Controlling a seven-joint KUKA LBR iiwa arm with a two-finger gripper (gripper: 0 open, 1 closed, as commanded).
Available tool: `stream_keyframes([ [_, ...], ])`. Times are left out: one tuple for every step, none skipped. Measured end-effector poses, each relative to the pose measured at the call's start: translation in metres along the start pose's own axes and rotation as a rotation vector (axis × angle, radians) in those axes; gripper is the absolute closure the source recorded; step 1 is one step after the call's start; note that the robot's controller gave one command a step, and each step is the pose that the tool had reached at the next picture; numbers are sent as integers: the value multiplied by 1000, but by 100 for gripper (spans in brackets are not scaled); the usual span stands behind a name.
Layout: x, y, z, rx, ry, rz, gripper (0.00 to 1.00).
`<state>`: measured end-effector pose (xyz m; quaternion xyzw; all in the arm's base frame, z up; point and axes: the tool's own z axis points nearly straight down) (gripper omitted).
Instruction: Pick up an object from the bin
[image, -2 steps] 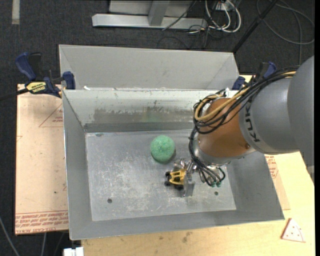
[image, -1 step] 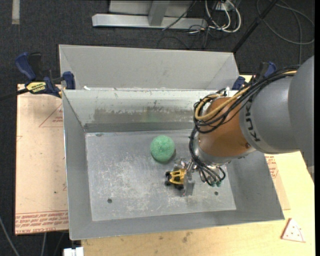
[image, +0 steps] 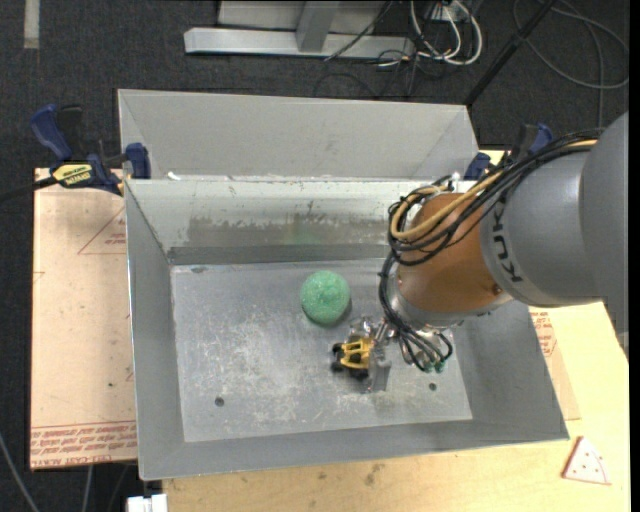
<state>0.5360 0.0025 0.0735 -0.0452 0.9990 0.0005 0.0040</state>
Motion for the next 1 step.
stream_keyframes([
  [1,0,-3,0,4,-1,100],
])
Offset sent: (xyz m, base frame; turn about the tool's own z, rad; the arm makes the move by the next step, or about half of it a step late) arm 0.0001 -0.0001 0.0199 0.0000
